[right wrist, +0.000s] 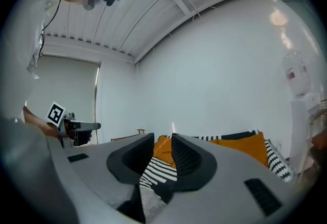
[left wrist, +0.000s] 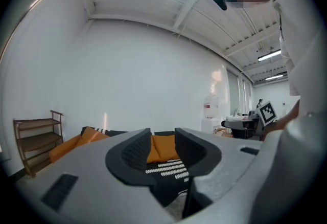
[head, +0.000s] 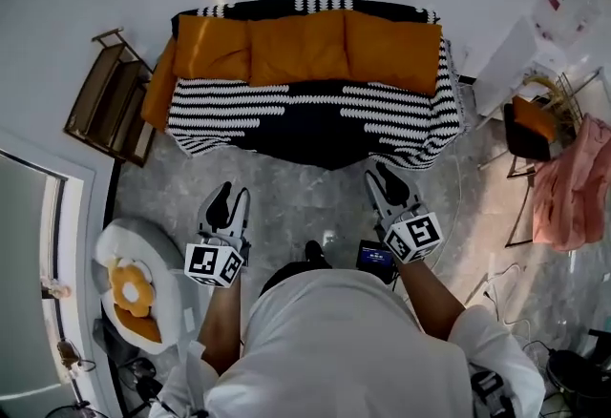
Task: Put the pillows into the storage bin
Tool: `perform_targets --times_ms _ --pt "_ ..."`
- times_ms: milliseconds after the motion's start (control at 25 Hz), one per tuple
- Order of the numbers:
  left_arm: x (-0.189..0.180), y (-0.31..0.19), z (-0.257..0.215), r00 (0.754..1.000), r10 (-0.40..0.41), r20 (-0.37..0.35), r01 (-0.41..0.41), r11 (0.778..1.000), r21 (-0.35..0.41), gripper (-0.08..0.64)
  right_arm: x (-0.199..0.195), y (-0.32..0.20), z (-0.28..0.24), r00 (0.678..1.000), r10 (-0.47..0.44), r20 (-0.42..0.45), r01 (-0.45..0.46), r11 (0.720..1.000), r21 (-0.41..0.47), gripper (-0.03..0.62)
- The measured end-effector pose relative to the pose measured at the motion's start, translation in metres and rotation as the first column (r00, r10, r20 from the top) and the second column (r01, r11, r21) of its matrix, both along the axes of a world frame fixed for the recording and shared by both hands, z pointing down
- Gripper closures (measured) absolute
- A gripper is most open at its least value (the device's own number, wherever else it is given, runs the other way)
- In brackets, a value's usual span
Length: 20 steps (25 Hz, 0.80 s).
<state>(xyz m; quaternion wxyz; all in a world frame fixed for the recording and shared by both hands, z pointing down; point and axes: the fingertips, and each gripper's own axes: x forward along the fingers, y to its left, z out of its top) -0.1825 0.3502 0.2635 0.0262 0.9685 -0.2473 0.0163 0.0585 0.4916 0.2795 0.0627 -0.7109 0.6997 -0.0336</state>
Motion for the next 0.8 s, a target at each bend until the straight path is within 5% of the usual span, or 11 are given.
perform_targets --times_ms 560,800 --pt "0.073 -0.155 0.028 0.999 0.027 -0.039 -0.03 0.995 -0.094 0.41 0.088 -0.114 0.001 0.992 0.124 -0.001 -0.124 0.992 -0.032 0.468" --pt "0.113 -0.214 0.039 1.0 -0.006 -0.022 0.004 0.993 -0.116 0.41 0.126 -0.178 0.01 0.995 0.091 0.034 -0.09 0.995 -0.033 0.468"
